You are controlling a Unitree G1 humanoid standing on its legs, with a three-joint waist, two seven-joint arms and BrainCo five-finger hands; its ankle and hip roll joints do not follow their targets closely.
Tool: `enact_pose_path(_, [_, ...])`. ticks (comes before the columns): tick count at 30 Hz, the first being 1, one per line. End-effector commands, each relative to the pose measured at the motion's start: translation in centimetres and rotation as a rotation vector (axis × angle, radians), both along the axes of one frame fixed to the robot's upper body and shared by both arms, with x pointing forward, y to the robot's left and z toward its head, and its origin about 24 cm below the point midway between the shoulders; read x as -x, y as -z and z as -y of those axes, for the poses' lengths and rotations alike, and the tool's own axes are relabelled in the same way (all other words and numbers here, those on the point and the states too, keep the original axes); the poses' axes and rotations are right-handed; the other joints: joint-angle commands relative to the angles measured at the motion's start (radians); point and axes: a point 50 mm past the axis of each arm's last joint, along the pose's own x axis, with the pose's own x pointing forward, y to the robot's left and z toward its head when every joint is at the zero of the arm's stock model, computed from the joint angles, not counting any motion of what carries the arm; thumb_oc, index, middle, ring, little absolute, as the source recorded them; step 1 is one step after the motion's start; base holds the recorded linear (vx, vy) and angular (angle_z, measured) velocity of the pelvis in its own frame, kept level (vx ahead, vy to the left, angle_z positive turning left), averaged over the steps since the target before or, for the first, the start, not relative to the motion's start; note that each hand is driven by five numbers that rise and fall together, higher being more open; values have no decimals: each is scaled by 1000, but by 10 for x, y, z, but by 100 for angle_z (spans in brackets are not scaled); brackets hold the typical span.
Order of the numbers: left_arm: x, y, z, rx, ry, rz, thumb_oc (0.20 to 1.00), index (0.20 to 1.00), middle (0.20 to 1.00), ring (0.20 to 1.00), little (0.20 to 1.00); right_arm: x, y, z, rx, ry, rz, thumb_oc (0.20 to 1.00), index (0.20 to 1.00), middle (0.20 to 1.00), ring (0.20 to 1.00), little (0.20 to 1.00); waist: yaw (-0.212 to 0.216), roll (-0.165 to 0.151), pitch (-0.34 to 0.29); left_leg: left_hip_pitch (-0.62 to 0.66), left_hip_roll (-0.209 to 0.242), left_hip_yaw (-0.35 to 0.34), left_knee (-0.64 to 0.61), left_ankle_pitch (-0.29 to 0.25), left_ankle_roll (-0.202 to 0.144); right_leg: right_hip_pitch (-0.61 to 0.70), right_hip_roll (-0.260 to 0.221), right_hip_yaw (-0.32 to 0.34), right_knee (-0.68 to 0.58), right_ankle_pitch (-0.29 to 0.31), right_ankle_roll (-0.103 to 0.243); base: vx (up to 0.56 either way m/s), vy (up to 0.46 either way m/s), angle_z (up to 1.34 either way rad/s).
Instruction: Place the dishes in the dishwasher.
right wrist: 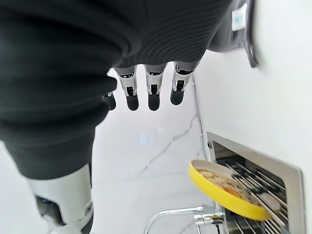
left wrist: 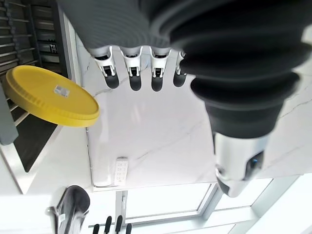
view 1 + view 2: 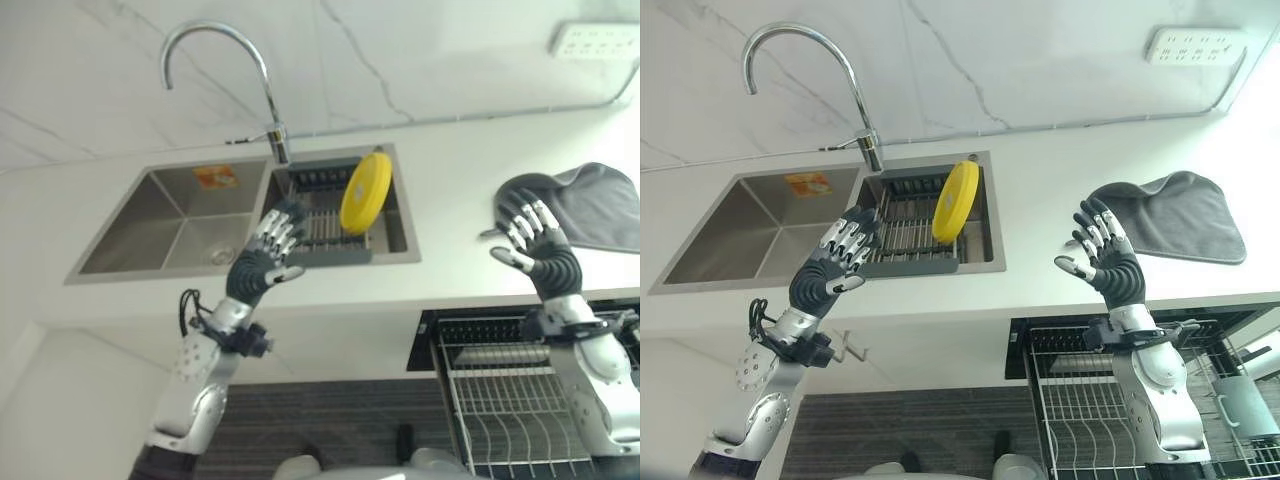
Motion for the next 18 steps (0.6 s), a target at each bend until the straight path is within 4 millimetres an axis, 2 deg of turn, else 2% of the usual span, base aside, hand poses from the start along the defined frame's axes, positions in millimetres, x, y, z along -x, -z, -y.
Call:
enact_pose_path(1, [9,-37,-8,4,-36,240,1000,1000,1000,1000,1000,-4,-32,-2,4,-3,155,1000,1000,1000,1000,1000,10,-43,-13,56,-21,-37,-13,14,6,67,-47,47,8,-75,86,-1,301,1])
enact_pose_path(2, [7,-41,-7,-29,-49,276,1000,1000,1000,1000,1000,-5,-31,0,-11,3,143,1000,1000,1000,1000,1000,7,-44,-21,54,-18,-27,-13,10,1,65,-60,19,11,-74,96,-7,277,-6])
enact_pose_path(5, [3,-48,-9,-64,-80,304,1000,1000,1000,1000,1000,-6,-30,-2,-58,-25,134,1000,1000,1000,1000,1000,12,-49,-25,72,-28,-21,-13,-6,11,66,-84,-10,33,-75,114,28,228,1])
enact_pose_path(10, [-5,-50,-8,-84,-117,304,1000,1000,1000,1000,1000,-15,-34,-8,-88,-34,158,1000,1000,1000,1000,1000,40,-64,-28,90,-58,-22,-13,-32,39,68,-121,-26,60,-72,140,17,235,2])
enact_pose_path(12, [-5,-50,-9,-118,-125,305,1000,1000,1000,1000,1000,-16,-33,-6,-109,-5,162,1000,1000,1000,1000,1000,54,-72,-30,93,-78,-30,-13,-42,61,63,-145,-33,83,-70,156,0,300,-2])
enact_pose_path(15, [-5,-50,-9,-149,-139,312,1000,1000,1000,1000,1000,-17,-29,-3,-157,30,142,1000,1000,1000,1000,1000,62,-75,-29,95,-96,-39,-13,-53,83,51,-160,-33,135,-67,155,10,269,-7])
enact_pose_path(18, [-7,-52,-5,-179,-137,334,1000,1000,1000,1000,1000,-19,-24,1,-187,76,140,1000,1000,1000,1000,1000,64,-74,-19,88,-111,-59,-13,-50,111,4,-140,3,294,-68,140,12,164,-17])
